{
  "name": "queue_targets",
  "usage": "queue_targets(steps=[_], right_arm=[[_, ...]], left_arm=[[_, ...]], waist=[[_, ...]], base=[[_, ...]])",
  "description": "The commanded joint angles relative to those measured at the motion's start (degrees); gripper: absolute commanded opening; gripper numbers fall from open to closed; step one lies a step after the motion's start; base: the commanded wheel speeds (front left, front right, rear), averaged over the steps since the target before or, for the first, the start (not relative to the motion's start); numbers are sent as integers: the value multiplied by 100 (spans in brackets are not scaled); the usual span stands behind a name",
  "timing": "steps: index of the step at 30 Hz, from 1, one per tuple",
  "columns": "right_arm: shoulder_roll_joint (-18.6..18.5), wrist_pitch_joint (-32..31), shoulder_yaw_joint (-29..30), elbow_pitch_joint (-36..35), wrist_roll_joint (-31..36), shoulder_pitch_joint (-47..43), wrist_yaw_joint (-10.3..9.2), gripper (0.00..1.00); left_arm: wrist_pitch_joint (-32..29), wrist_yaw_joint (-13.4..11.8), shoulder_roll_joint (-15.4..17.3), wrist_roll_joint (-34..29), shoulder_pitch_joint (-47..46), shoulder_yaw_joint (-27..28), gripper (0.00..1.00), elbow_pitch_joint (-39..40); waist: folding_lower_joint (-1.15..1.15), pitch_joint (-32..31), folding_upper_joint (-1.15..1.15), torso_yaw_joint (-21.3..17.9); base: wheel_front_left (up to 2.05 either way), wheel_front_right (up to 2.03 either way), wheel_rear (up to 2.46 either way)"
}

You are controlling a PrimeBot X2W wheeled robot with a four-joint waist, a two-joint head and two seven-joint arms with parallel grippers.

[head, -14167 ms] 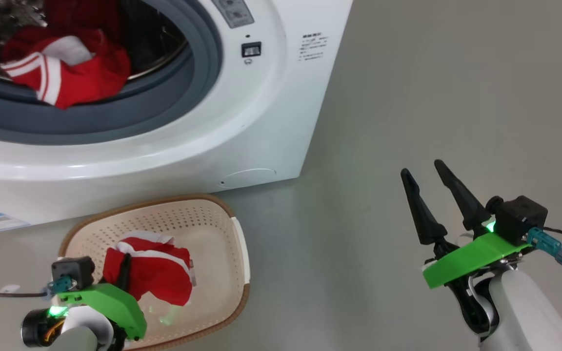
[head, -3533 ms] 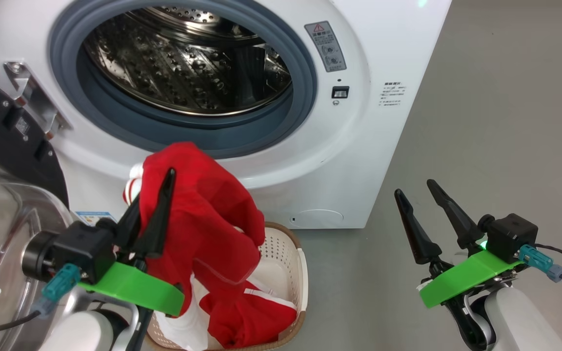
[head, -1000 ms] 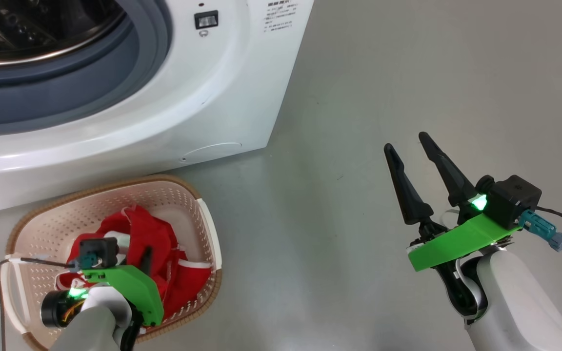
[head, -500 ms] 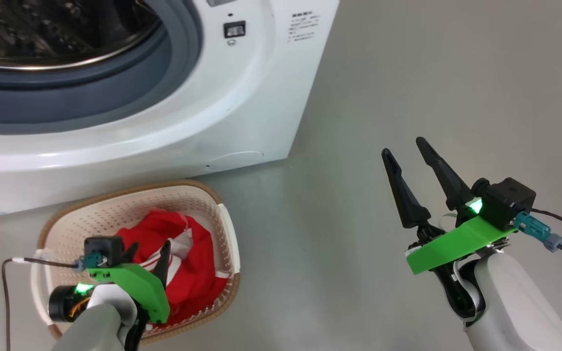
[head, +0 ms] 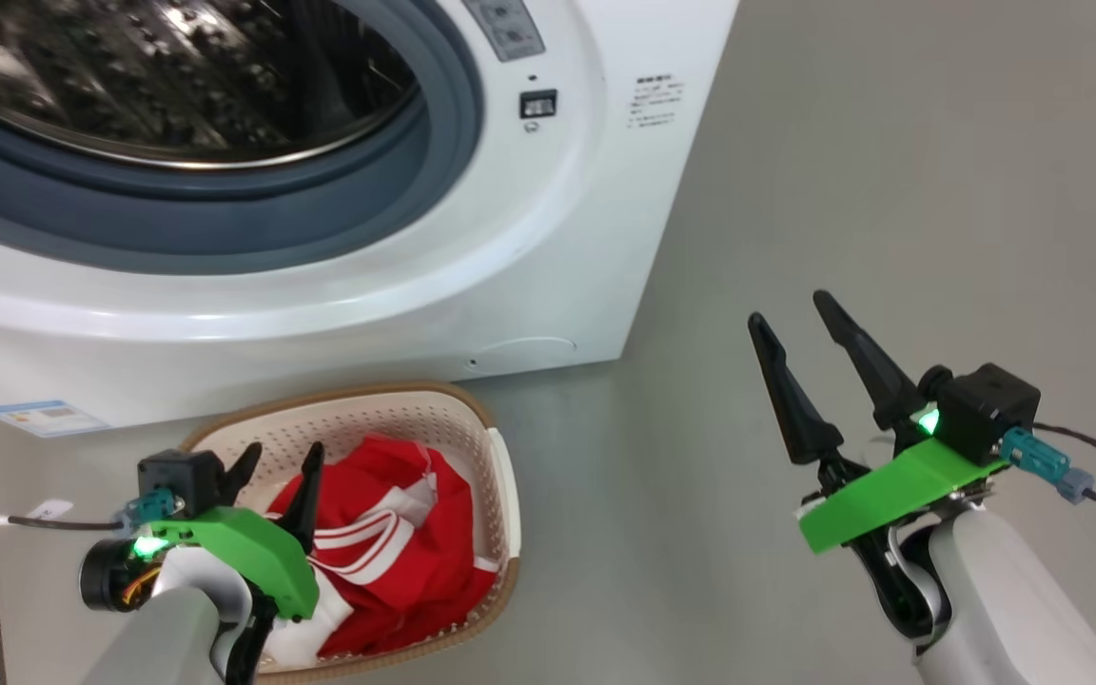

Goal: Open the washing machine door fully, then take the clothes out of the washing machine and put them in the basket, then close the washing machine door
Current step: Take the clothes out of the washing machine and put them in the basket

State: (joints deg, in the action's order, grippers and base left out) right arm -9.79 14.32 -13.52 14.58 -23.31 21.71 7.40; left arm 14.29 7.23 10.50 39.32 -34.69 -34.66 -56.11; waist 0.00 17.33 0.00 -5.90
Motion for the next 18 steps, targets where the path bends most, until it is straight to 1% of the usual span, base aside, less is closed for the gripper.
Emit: queue_targets(steps=[1, 12, 13, 18], right_arm=[[-20, 68, -101, -103, -14, -141, 9, 100], [-83, 68, -81, -39, -76, -345, 9, 100], [-90, 68, -70, -39, -82, -381, 9, 100], [-107, 68, -41, -32, -97, -462, 9, 100]], left_arm=[[70, -31, 200, -79, 47, 193, 100, 123], [70, -256, 392, -821, 770, 1126, 100, 1595], [70, -286, 418, -932, 926, 1289, 100, 1918], [71, -382, 448, -1173, 1297, 1603, 100, 2697]], waist=[[0, -165, 0, 159], [0, -650, 0, 474], [0, -714, 0, 520], [0, -859, 0, 626]], base=[[0, 0, 0], [0, 0, 0], [0, 0, 0], [0, 0, 0]])
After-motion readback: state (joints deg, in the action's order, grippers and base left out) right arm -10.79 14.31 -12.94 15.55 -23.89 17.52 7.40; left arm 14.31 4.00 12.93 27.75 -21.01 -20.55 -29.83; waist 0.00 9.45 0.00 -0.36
